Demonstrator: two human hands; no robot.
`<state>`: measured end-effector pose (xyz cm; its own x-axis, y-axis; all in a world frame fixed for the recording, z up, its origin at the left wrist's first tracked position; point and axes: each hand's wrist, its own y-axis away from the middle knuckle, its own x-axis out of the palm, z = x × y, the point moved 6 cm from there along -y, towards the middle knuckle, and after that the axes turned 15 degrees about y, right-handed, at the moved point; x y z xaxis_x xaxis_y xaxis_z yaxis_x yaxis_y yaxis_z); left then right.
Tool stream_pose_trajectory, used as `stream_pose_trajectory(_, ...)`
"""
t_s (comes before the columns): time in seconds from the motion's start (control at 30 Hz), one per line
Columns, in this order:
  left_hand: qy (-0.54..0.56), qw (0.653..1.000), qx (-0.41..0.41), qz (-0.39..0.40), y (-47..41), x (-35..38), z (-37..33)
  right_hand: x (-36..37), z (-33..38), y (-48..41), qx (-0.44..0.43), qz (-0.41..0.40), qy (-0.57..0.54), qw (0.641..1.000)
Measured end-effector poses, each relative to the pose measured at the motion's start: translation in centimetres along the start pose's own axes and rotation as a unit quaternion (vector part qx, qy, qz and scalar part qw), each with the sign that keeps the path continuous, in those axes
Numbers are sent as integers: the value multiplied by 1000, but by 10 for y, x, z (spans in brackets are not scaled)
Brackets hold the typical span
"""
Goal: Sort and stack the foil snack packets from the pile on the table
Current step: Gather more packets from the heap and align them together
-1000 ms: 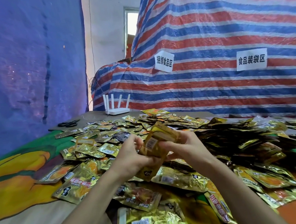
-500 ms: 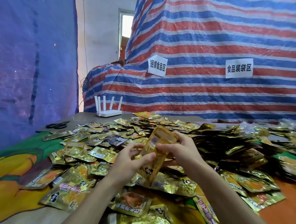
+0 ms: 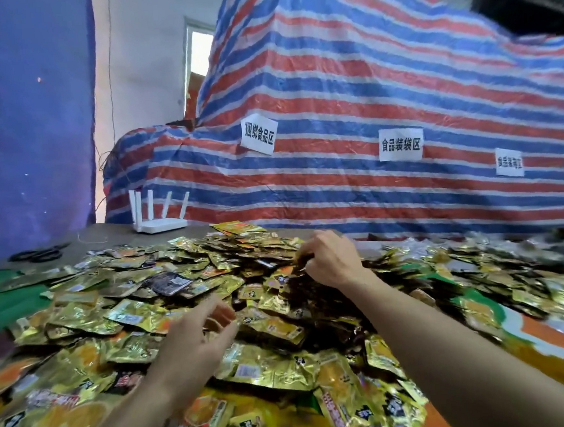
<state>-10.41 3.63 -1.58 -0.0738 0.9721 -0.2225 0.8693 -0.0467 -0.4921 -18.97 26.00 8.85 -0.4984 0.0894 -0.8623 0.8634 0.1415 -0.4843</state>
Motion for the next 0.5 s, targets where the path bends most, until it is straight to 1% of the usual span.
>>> stream_pose_trajectory(0.07,-10,1000,-4,10,1,0,-3,8,0,4,16,54,17,998)
stream_pose_trajectory(0.1,-11,1000,-5,5,1,-1,-4,10,1,6,23,66,17,997)
stream_pose_trajectory(0.17,8,1000,-16,-17,-1,-7,-8,11,4,8,24,72,25,997)
stream_pose_trajectory(0.23,18,998,-48,-45,-4,-16,-9,10,11,8,27,84,44,995)
stream_pose_trajectory(0.27,-3,997,-60,-55,-7,-22,-9,8,15,8,31,84,54,995)
stream_pose_trajectory(0.33,-65,994,-76,-51,-15,-38,-7,1,29,9,28,50,60,997)
stream_pose_trajectory(0.4,-120,988,-92,-29,-22,-59,-7,-2,51,14,-8,5,8,1000)
stream_pose_trajectory(0.43,-143,984,-102,-13,-25,-71,-6,0,65,18,-37,3,-29,999)
stream_pose_trajectory(0.5,-193,973,-124,27,-26,-92,-2,12,94,26,-93,54,-97,989)
